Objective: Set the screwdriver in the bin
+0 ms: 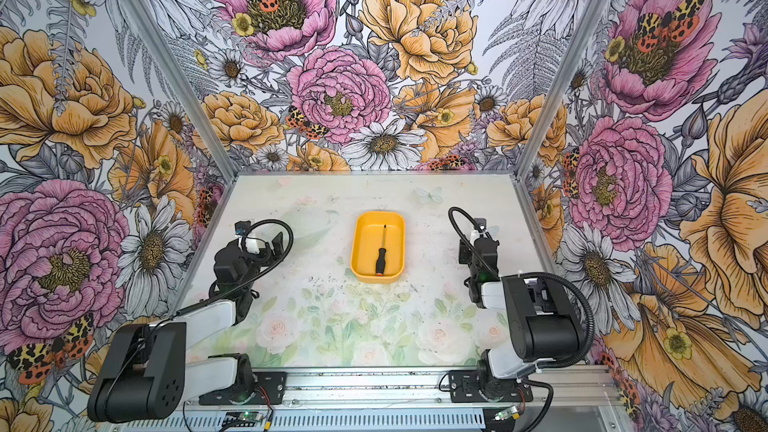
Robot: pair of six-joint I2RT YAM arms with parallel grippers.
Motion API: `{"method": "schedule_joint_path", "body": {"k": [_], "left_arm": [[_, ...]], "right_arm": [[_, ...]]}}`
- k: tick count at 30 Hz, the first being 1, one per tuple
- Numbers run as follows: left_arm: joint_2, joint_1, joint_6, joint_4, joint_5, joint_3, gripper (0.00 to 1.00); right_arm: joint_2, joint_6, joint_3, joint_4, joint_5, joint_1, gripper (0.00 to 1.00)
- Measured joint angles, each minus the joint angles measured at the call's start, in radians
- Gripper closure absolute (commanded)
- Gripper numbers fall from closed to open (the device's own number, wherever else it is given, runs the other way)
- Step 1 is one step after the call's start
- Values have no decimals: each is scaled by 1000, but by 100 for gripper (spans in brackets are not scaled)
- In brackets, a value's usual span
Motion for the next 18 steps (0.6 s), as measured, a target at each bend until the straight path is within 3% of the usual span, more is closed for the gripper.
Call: {"method": "schedule_joint_path", "body": {"k": [8, 13, 18], "left_arm": [[103, 28, -2, 135, 29, 2, 1], [286, 38, -20, 302, 32, -1, 1], [302, 37, -21, 361, 31, -17, 1]], "right_arm": [[0, 0, 0, 48, 4, 0, 41], [0, 0, 0, 53, 5, 0, 39], [0, 0, 0, 56, 8, 0, 38]]}}
